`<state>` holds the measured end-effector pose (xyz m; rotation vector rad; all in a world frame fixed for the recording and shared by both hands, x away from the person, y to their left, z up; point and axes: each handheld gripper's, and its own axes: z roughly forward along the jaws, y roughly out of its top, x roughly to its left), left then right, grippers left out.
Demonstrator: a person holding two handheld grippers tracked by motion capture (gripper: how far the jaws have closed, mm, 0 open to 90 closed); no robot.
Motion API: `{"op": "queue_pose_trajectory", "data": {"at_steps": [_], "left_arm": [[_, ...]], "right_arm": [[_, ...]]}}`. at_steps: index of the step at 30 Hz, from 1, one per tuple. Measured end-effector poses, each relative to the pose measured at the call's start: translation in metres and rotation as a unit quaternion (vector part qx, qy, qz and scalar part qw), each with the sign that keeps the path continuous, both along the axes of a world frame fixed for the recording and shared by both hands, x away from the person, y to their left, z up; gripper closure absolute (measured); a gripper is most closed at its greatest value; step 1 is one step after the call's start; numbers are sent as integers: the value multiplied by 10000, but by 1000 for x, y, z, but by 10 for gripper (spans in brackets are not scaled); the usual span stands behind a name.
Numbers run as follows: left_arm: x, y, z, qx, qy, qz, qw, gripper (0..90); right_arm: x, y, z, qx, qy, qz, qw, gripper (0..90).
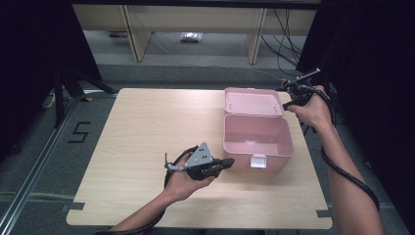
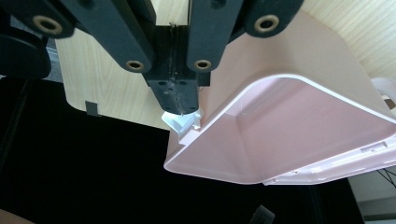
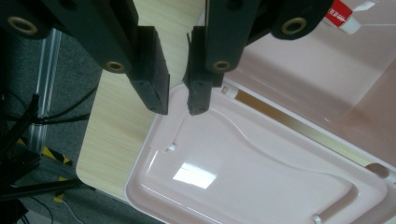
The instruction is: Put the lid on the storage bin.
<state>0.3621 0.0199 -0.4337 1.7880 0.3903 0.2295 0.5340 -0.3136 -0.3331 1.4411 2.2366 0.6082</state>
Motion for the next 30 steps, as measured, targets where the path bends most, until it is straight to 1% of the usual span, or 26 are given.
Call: {"op": "queue_pose_trajectory", "data": {"at_steps": [1, 2, 3, 5, 9, 10, 11, 12, 13, 15, 16, 17, 19, 20, 21, 22, 24, 25, 26, 27, 29, 30], "left_arm": [[0, -1, 0, -6, 6, -3, 10000, 895], [0, -2, 0, -15, 12, -10, 10000, 895], [0, -3, 0, -3, 9, -15, 10000, 895], [0, -5, 1, -2, -8, -28, 10000, 895], [2, -9, 1, 10, -48, -53, 10000, 895], [2, -11, 1, -31, -22, -45, 10000, 895], [3, -12, 2, -31, -22, -49, 10000, 896], [2, -13, 2, -20, -11, -52, 10000, 896], [3, -14, 2, -29, -12, -61, 10000, 896], [2, -16, 1, -18, -18, -82, 10000, 896], [2, -18, 0, -31, -15, -89, 10000, 896], [3, -18, -1, -6, -25, -92, 10000, 896], [3, -21, -3, -25, -47, -116, 9999, 896], [4, -23, -5, -63, -60, -132, 9999, 896], [4, -23, -5, -13, -60, -124, 9999, 896], [5, -25, -6, 0, -81, -140, 9999, 896], [6, -30, -8, -71, -78, -160, 9998, 896], [7, -32, -8, -23, -87, -152, 9998, 896], [8, -35, -9, -64, -83, -173, 9998, 896], [8, -36, -10, -42, -82, -159, 9998, 896], [11, -42, -11, -27, -89, -176, 9998, 896], [12, -45, -12, -38, -88, -200, 9998, 896]], "right_arm": [[1, 0, -1, 12, -29, -23, 10000, 789], [2, 0, -2, 8, 26, -49, 10000, 789], [3, 1, -3, 49, 23, -36, 10000, 788], [4, 2, -4, 52, 21, -127, 9999, 789], [4, 1, -3, 38, -12, -108, 9999, 789], [4, 2, -3, 47, -37, -139, 9999, 789], [3, 3, -2, 109, 8, -221, 9997, 789], [4, 1, -2, 96, -43, -158, 9998, 789], [5, 1, -2, 98, -68, -156, 9998, 789], [4, 1, -1, 109, -77, -222, 9997, 789], [5, 0, -1, 79, -81, -204, 9997, 789], [5, 0, -1, 79, -93, -222, 9997, 789], [6, 0, -2, 85, -81, -267, 9996, 789], [7, 0, -3, 132, -79, -322, 9994, 789], [8, -1, -3, 90, -115, -301, 9994, 789], [9, 0, -4, 114, -141, -328, 9993, 790], [11, 0, -4, 144, -106, -410, 9990, 790], [13, 0, -5, 138, -91, -413, 9990, 790], [14, 1, -5, 153, -99, -455, 9988, 790], [15, 2, -6, 196, -74, -517, 9984, 790], [18, 1, -7, 168, -110, -489, 9986, 790], [19, 2, -8, 196, -58, -526, 9984, 790]]}}
